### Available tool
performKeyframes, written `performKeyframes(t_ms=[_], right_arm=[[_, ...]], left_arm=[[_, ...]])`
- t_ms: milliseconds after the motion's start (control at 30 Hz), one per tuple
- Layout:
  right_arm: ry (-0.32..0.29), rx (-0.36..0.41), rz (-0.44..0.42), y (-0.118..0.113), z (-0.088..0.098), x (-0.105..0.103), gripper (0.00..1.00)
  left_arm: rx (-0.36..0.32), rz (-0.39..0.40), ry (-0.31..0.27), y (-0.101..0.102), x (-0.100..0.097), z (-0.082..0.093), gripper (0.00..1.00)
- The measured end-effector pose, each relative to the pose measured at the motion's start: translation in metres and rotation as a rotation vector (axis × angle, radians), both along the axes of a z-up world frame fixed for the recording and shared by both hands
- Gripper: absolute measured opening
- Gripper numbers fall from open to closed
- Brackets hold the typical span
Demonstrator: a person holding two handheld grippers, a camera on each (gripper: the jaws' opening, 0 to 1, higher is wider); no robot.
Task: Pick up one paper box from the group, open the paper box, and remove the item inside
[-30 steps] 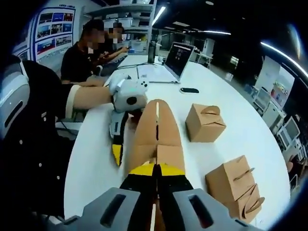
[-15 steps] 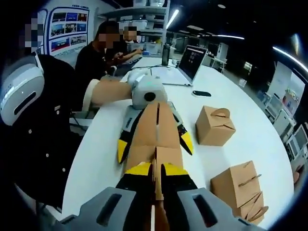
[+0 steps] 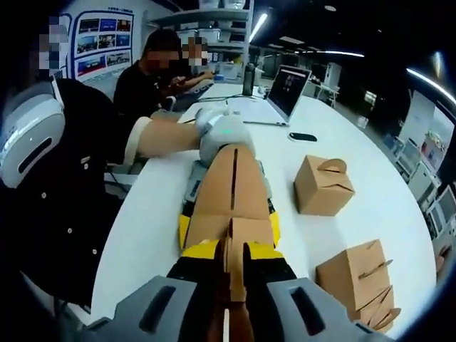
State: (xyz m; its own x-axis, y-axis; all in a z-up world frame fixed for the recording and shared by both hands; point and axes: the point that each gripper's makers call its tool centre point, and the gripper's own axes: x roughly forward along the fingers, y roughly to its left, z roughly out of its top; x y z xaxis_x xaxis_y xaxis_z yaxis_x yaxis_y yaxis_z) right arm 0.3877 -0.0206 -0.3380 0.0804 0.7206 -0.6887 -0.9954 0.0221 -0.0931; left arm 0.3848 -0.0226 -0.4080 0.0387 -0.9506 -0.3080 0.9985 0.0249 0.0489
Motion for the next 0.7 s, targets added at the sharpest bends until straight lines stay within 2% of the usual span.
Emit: performKeyframes(t_ms=[67, 300, 567, 700], right_arm=[[-0.007, -0.004, -0.005, 0.0, 0.001, 0.001, 0.04], [-0.037, -0.018, 0.004, 0.002, 0.007, -0.004, 0.03], [-0.044, 0.047, 0.006, 0.006, 0.021, -0.008, 0.03], [-0.052, 0.051, 0.009, 0.006, 0.02, -0.009, 0.04]], left_arm=[[-0.001, 0.015, -0.004, 0.001, -0.001, 0.0, 0.76], [-0.011, 0.065, -0.02, 0.002, -0.004, 0.001, 0.75], [-0.011, 0.105, -0.034, 0.006, -0.009, 0.002, 0.75], [-0.005, 0.105, -0.036, 0.006, -0.011, 0.002, 0.75]])
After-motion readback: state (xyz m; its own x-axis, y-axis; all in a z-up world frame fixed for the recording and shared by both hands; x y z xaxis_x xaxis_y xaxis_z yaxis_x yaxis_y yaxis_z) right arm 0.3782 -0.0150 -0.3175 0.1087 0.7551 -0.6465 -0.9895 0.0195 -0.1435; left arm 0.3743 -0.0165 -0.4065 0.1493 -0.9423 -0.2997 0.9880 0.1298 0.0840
